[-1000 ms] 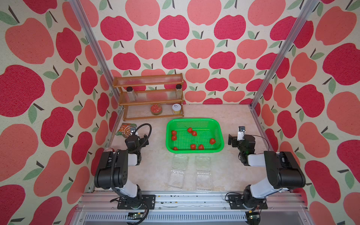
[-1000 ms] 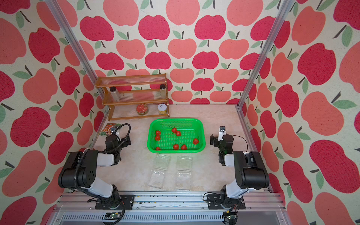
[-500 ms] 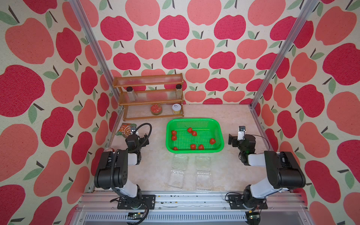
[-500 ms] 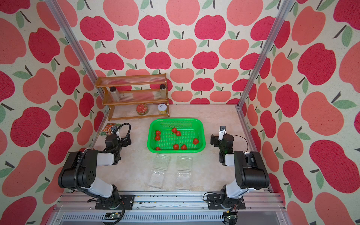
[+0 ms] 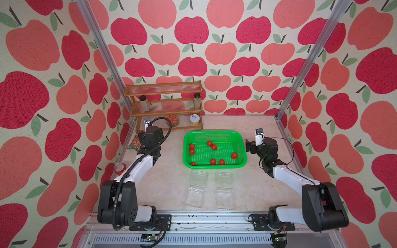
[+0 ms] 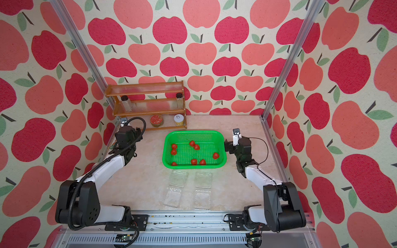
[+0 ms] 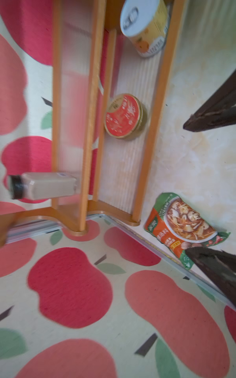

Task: Pack strawberries into containers
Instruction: Pick up the strawberry from the basket.

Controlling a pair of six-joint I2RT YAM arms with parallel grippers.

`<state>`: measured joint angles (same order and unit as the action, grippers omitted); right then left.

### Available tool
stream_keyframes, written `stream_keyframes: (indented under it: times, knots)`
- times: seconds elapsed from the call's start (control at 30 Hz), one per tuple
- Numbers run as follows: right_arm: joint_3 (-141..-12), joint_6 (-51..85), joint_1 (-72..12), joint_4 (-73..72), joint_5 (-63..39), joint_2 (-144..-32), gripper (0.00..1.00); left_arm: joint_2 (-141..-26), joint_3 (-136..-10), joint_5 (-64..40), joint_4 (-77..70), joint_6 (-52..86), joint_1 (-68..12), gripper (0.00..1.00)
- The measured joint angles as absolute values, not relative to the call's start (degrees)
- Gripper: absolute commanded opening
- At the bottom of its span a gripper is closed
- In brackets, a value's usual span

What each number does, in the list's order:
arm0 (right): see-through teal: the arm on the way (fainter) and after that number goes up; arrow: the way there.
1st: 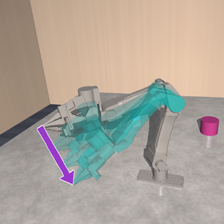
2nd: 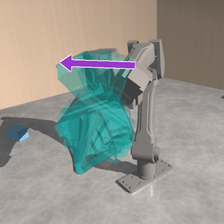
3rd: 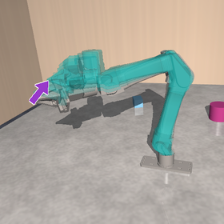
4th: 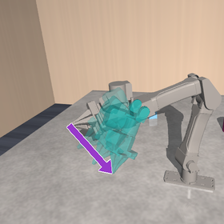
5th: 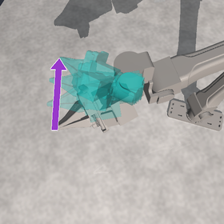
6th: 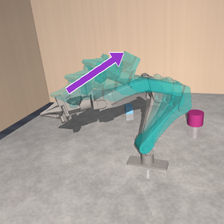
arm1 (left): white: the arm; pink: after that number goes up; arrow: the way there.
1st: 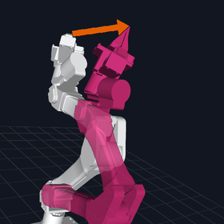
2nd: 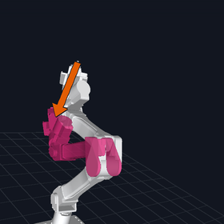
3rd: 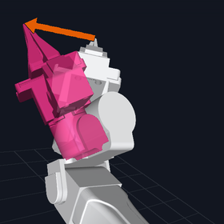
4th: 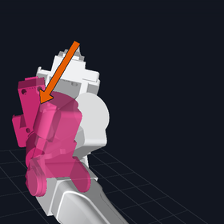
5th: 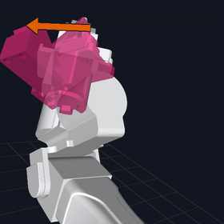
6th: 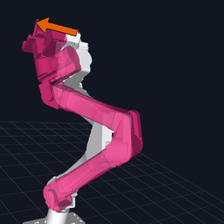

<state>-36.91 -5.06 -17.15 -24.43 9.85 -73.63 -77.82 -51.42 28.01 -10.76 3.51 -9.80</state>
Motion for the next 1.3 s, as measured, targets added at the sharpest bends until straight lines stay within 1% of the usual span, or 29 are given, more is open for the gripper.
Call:
stream_keyframes:
  times: [0.07, 0.13, 0.17, 0.23, 0.37, 0.47, 0.53, 0.63, 0.97, 1.13, 1.3]
  knots:
    - [-42.33, -4.51, -21.65, -20.01, 9.74, -72.05, 0.99, -75.96, -53.56, 30.98, -6.79, 5.08, -15.46, 0.84]
    - [-48.53, -3.86, -25.36, -14.68, 9.17, -73.60, 0.93, -74.85, -54.06, 31.77, -2.68, 8.19, -19.53, 0.84]
    - [-51.90, -3.40, -27.16, -12.19, 8.86, -75.64, 0.91, -74.50, -54.06, 31.90, -0.16, 10.33, -21.12, 0.85]
    - [-57.17, -2.72, -30.59, -8.93, 7.94, -80.36, 0.87, -74.30, -53.98, 32.16, 3.20, 13.93, -23.05, 0.85]
    - [-62.87, -3.20, -36.42, -2.48, 5.91, -90.52, 0.75, -74.00, -53.34, 32.05, 7.81, 20.10, -25.98, 0.86]
    - [-66.43, -5.69, -38.96, 2.90, 5.19, -97.86, 0.65, -73.84, -53.08, 31.99, 10.61, 23.33, -27.20, 0.86]
    - [-69.32, -7.44, -39.99, 6.17, 5.02, -102.48, 0.63, -73.78, -52.86, 32.08, 11.81, 25.23, -27.49, 0.86]
    - [-72.34, -9.50, -40.62, 9.19, 5.30, -106.94, 0.63, -73.10, -51.79, 32.10, 12.43, 27.33, -27.53, 0.87]
    - [-79.20, -16.27, -42.57, 13.39, 9.32, -112.38, 0.62, -71.64, -50.50, 31.94, 12.88, 29.28, -27.53, 0.88]
    - [-80.88, -18.68, -43.70, 14.37, 11.35, -115.31, 0.57, -71.64, -50.50, 31.92, 12.91, 29.28, -27.53, 0.88]
    - [-82.65, -20.27, -44.14, 14.70, 13.96, -118.61, 0.48, -71.64, -50.50, 31.33, 12.91, 29.30, -27.38, 0.88]
